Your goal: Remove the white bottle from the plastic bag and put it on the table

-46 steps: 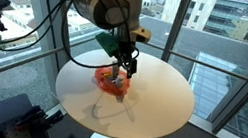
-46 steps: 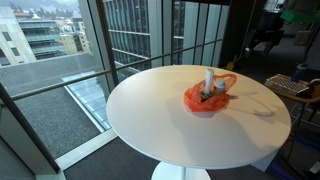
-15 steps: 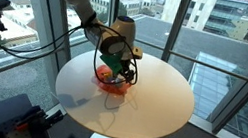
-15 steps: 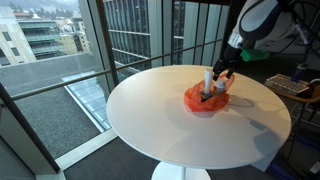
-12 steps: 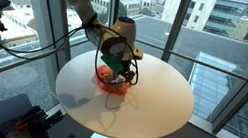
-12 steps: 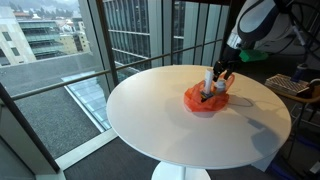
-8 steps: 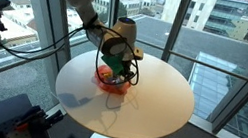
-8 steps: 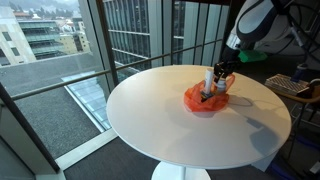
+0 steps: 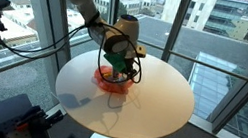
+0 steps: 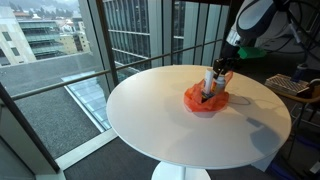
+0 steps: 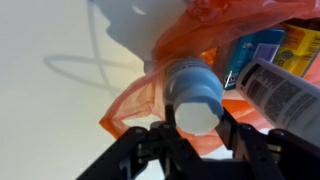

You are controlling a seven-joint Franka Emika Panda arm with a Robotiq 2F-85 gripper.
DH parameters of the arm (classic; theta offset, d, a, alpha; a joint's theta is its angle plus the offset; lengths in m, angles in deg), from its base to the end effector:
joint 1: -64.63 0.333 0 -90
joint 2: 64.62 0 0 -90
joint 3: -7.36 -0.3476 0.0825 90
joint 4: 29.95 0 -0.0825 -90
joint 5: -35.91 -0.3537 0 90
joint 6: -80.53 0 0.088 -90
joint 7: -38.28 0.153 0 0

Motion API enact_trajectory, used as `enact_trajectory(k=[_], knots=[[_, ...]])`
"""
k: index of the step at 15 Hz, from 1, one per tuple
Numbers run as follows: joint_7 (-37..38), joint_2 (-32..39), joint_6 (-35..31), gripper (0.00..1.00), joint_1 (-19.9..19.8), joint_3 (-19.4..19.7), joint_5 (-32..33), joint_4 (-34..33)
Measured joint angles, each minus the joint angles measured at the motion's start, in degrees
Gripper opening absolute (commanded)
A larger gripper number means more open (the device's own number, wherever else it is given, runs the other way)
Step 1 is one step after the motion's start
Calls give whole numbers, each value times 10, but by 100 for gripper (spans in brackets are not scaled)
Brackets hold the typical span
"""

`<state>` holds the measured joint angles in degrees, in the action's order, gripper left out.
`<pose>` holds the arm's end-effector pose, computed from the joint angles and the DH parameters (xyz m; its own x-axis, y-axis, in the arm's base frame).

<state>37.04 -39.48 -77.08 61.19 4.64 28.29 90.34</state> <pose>0.6090 -0.0115 0.2373 0.9709 -0.1219 0.2063 -0.1050 -0.9903 -0.0908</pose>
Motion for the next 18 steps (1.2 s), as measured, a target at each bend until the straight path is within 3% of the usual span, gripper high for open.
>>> enact_trajectory(k=[11, 18], knots=[[-2, -69, 88, 19, -13, -17, -71, -1], [-15, -119, 138, 19, -13, 0, -64, 15]])
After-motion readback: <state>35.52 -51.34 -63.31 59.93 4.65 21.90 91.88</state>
